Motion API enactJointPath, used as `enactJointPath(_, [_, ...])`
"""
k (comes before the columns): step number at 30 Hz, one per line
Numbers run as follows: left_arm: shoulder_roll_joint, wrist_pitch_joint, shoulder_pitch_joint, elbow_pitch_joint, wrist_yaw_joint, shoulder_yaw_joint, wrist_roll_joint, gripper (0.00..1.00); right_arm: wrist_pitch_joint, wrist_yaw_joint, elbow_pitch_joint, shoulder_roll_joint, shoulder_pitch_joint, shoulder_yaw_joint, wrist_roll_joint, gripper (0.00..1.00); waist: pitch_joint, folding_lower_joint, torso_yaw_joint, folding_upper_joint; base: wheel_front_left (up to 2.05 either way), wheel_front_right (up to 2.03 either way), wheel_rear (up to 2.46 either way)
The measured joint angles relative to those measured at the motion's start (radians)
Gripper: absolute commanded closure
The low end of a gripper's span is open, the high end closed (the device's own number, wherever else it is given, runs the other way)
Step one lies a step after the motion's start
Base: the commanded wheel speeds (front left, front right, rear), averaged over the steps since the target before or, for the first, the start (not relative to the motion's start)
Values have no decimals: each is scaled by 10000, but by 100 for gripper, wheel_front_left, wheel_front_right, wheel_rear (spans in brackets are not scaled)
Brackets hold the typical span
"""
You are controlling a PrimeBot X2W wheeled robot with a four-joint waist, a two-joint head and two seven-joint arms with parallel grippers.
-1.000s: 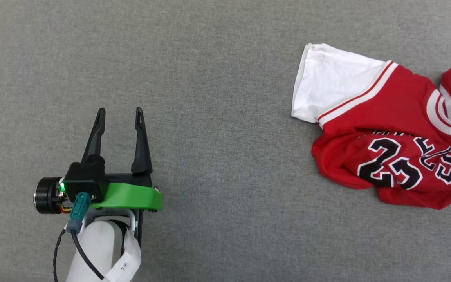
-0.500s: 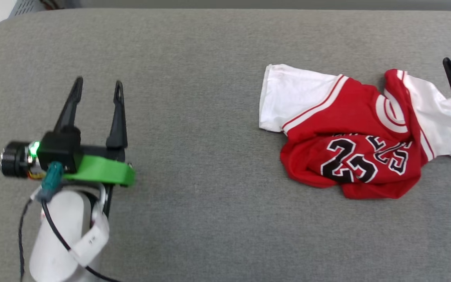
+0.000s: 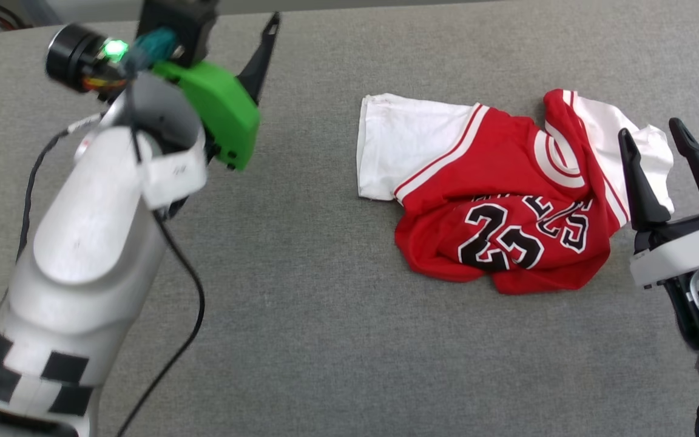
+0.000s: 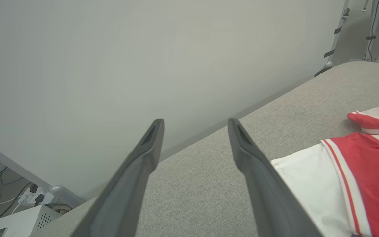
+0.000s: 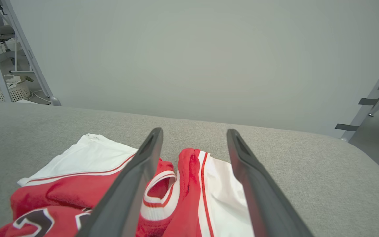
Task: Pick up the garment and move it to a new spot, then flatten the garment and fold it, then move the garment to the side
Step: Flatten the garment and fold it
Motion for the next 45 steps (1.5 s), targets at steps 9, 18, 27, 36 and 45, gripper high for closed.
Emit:
enactJointPath(9, [209, 4529, -3067, 1283, -2, -3503, -3103, 0, 0, 0, -1377, 947, 507, -623, -755, 0, 787, 0, -370, 0, 0, 0, 0])
enactJointPath(18, [69, 6552, -4289, 2451, -2, -5542, -4922, 0, 0, 0, -1559, 1239, 252, -389, -995, 0, 1584, 0, -935, 0, 0, 0, 0])
enactJointPath(27, [-136, 6640, -4780, 3135, 0, -7275, -5427, 0, 0, 0, -1446, 1350, -159, -59, -1154, 0, 2320, 0, -1308, 0, 0, 0, 0])
enactJointPath(36, [144, 5436, -5050, 2970, -2, -7988, -5896, 100, 0, 0, -1352, 1325, -263, -81, -1239, 0, 2408, 0, -1301, 0, 0, 0, 0])
enactJointPath(45, [1012, 2604, -4875, 2395, -6, -7845, -5781, 100, 0, 0, -1076, 1112, 402, -445, -1298, 0, 1592, 0, -738, 0, 0, 0, 0])
